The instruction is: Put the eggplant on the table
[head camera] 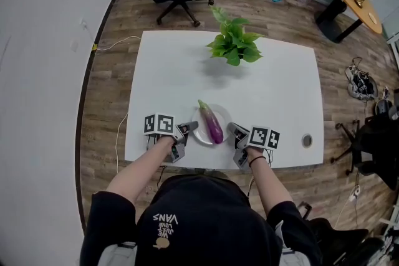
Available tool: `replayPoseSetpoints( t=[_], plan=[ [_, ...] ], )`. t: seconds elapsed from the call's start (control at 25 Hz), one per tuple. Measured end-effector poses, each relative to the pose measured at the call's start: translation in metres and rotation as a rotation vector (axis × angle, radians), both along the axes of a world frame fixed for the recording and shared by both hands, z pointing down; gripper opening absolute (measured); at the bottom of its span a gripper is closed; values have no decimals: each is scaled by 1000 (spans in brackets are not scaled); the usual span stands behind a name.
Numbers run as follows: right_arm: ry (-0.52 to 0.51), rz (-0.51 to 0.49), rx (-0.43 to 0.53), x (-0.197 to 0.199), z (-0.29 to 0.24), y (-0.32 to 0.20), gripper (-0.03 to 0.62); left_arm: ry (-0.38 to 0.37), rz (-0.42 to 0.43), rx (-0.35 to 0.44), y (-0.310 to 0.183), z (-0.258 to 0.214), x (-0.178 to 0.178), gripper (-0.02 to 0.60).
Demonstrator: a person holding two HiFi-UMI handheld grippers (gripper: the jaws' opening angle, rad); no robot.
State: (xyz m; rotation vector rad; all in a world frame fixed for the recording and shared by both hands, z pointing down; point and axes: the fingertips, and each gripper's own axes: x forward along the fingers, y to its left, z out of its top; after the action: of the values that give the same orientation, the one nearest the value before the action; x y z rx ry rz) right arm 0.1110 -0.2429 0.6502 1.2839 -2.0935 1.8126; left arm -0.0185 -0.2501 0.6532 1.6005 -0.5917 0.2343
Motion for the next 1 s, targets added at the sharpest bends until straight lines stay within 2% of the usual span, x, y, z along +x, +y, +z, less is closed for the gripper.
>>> replayPoseSetpoints(
  t=[0.68, 1.0],
  plan=[
    [32, -33, -74, 2, 15, -2, 32, -32, 14, -73, 0, 14, 2, 28],
    [48, -37, -83, 4, 17, -4, 32, -104, 46, -79, 0, 16, 5, 32]
  ],
)
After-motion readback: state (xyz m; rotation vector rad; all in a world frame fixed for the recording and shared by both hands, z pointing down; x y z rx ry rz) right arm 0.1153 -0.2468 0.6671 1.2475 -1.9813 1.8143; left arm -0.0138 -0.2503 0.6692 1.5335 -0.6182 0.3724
